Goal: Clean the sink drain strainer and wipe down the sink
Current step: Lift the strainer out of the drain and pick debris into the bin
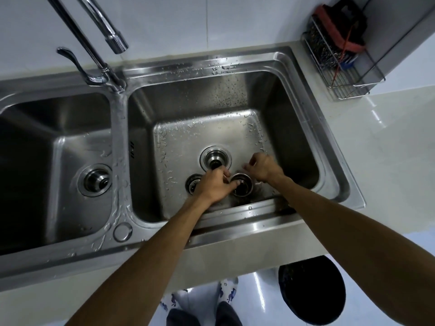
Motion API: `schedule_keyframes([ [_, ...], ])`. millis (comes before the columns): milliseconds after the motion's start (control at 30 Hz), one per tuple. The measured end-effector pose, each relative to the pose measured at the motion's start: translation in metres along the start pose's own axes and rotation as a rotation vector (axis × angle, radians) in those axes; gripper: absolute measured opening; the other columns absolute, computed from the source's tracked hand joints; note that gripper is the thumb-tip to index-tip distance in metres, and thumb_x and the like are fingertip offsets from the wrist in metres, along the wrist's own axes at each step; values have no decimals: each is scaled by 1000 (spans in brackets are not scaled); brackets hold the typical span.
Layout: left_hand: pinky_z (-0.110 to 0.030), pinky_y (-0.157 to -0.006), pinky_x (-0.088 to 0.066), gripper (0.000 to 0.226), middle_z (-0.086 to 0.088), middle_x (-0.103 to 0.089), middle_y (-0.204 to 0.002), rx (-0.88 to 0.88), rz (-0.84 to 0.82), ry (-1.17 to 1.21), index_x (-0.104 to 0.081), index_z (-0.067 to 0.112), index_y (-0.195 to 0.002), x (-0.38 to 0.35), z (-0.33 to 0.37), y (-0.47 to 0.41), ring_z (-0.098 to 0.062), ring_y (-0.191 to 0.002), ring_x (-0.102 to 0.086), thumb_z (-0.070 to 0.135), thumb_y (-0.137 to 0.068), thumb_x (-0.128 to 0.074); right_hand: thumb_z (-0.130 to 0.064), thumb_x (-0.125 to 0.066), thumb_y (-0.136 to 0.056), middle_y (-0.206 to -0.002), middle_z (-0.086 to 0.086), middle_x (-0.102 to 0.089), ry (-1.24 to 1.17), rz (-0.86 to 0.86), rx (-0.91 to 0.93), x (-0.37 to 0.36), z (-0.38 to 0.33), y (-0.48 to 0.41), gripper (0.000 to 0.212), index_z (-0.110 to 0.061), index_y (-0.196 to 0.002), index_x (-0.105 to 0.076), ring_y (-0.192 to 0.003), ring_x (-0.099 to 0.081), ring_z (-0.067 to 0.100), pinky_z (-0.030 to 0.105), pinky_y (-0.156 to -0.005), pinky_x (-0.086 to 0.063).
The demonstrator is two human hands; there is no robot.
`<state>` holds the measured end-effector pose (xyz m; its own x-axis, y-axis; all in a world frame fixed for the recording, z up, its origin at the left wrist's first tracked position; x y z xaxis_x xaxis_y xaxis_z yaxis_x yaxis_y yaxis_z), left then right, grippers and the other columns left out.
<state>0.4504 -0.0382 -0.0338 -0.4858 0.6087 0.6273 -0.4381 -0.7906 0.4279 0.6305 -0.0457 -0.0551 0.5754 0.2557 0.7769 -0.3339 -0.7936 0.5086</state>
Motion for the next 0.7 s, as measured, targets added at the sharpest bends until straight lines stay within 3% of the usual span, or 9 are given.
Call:
schedule_keyframes([
  [100, -34, -79, -55, 46, -2, -73, -104, -20, 28, -44, -63, 17, -111, 10, 4, 36, -20, -92, -69, 57, -89, -62, -47, -62, -93, -97, 7, -67, -139, 178, 3, 34, -9, 15, 28, -19, -98, -61, -87, -64, 25, 34, -76, -50],
  [233, -42, -93, -45, 63, -11, -68, -118, 32, 184, -344, -61, 15, -118, 23, 7, 71, -32, -115, -58, 68, -94, -38, -40, -58, -96, -101, 9, -72, -310, 461, 56, 101, -12, 37, 28, -15, -108, -62, -92, -69, 28, 49, -84, -58],
  [333, -47, -105, -35, 70, -12, -54, -138, 55, 210, -431, -48, 16, -136, 23, 12, 80, -32, -131, -42, 69, -94, -30, -37, -55, -97, -103, 9, -72, -362, 708, 76, 172, -4, 47, 28, -13, -110, -60, -94, -69, 29, 49, -84, -58],
  [467, -53, -114, -24, 78, -16, -33, -155, 56, 210, -462, -30, 19, -149, 26, 13, 77, -35, -142, -27, 72, -93, -25, -37, -51, -96, -108, 6, -71, -362, 1030, -41, 269, 22, 43, 29, -16, -112, -61, -99, -67, 26, 45, -88, -55],
  [567, -56, -118, -16, 83, -19, -22, -161, 73, 193, -474, -22, 19, -154, 23, 9, 75, -39, -148, -16, 74, -92, -21, -34, -52, -96, -116, 10, -67, -313, 1056, -112, 311, 36, 26, 29, -18, -116, -65, -109, -61, 28, 45, -95, -51],
  [700, -56, -119, -14, 85, -19, -20, -163, 89, 181, -466, -18, 21, -155, 21, 5, 71, -40, -149, -13, 76, -90, -18, -28, -56, -96, -112, 13, -72, -252, 921, -145, 331, 42, -4, 29, -18, -119, -71, -102, -68, 30, 43, -95, -55],
])
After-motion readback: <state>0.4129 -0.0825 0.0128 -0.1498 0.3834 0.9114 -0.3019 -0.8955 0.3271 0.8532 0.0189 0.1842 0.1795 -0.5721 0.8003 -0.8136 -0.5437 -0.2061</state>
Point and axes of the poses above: each hand's wrist, its own y-axis away from the middle knuckle, its own x-axis out of the back of the hand, z = x × y, the point moved 10 cm from there along -y, towards the middle knuckle
